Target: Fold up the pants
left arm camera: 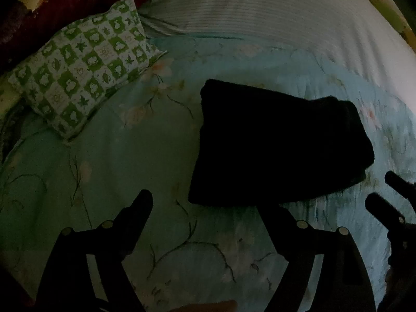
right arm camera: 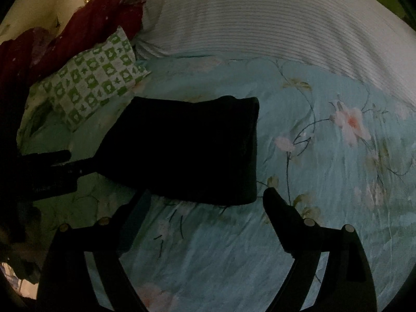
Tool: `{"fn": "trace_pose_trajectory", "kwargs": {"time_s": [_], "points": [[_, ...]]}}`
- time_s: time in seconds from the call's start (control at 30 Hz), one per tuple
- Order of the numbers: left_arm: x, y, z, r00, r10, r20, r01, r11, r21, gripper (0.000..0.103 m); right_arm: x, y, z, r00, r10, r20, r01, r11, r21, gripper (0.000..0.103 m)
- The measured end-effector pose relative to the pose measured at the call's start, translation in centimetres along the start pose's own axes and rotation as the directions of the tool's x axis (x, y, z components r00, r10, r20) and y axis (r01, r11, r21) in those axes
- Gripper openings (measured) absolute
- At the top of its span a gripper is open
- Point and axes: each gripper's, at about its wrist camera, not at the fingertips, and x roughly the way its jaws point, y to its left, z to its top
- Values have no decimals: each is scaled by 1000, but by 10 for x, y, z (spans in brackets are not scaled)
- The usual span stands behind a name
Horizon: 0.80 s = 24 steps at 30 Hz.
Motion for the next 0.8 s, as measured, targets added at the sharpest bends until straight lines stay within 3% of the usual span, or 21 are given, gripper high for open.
{"fn": "trace_pose_trajectory", "kwargs": {"time_s": [0.8], "points": [[-2, 1, -14, 1000, 1, 8, -2, 1000, 20, 84, 6, 21, -14, 1000, -11, 7, 12, 1000, -16, 89]]}}
